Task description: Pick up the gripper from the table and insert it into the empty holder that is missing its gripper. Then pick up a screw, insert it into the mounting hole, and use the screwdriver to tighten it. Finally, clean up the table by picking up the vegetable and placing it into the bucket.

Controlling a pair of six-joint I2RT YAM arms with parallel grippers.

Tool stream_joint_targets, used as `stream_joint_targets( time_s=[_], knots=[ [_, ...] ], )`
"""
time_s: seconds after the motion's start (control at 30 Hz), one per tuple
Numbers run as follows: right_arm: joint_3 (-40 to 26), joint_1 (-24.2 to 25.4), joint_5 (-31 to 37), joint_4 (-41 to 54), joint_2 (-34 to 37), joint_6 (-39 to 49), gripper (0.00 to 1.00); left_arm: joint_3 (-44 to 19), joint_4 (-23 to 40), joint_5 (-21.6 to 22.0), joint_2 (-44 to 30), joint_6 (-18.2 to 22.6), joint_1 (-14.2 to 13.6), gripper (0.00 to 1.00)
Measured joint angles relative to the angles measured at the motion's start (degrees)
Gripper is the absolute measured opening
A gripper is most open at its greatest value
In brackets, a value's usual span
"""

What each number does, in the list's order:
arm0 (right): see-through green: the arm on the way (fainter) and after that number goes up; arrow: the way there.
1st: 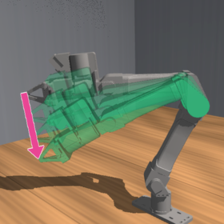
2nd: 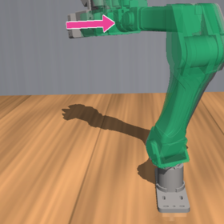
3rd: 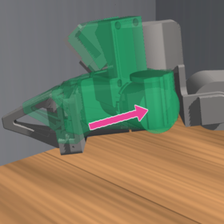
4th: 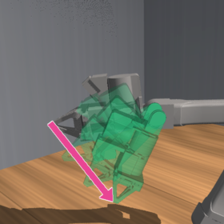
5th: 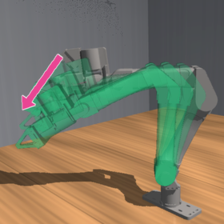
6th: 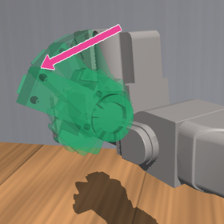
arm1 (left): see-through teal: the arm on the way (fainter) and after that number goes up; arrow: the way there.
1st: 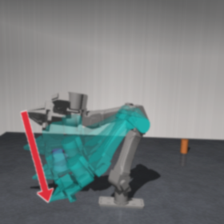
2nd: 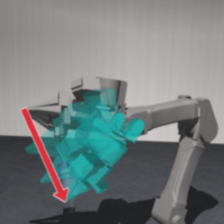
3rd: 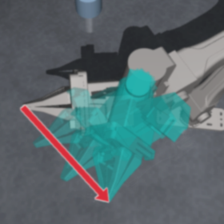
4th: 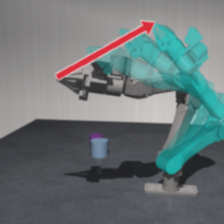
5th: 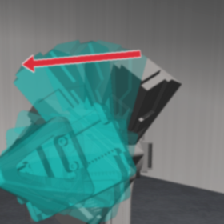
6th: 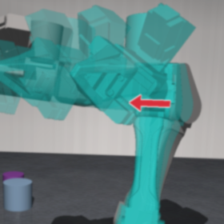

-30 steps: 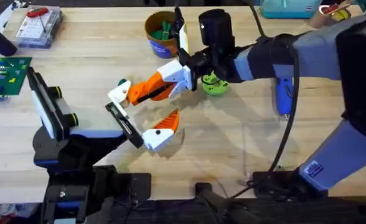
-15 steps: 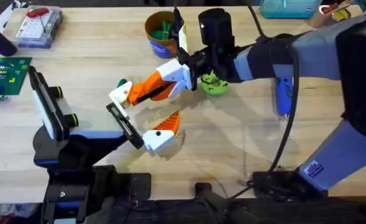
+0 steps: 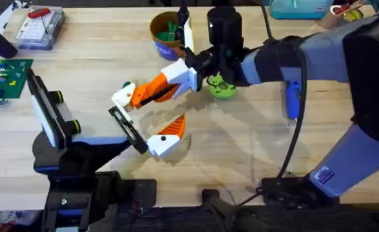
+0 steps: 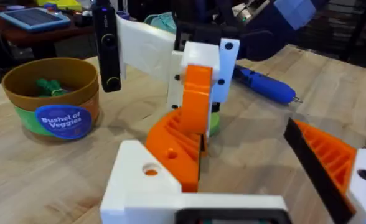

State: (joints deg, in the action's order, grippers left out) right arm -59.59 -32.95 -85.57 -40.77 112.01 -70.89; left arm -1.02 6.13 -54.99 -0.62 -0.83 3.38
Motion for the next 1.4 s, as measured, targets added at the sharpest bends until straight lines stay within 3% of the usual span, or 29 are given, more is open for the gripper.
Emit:
stream_joint_targets(
  time_s=[0.27, 0.53, 1.4],
  knots=[
    [0.0, -0.36, -0.16, 1.19, 0.2, 1.62, 0.018, -0.03, 0.49, -2.23, 0.0, -0.01, 0.33, 0.995],
    [-0.46, -1.62, -0.81, 0.43, 1.88, 2.29, 0.018, -0.11, 1.33, -7.15, -0.01, -0.45, 0.3, 0.995],
    [-1.55, -1.88, -1.34, 0.58, 2.49, 1.88, 0.008, -0.11, 1.36, -7.09, -0.02, -0.25, 0.43, 0.995]
  ],
)
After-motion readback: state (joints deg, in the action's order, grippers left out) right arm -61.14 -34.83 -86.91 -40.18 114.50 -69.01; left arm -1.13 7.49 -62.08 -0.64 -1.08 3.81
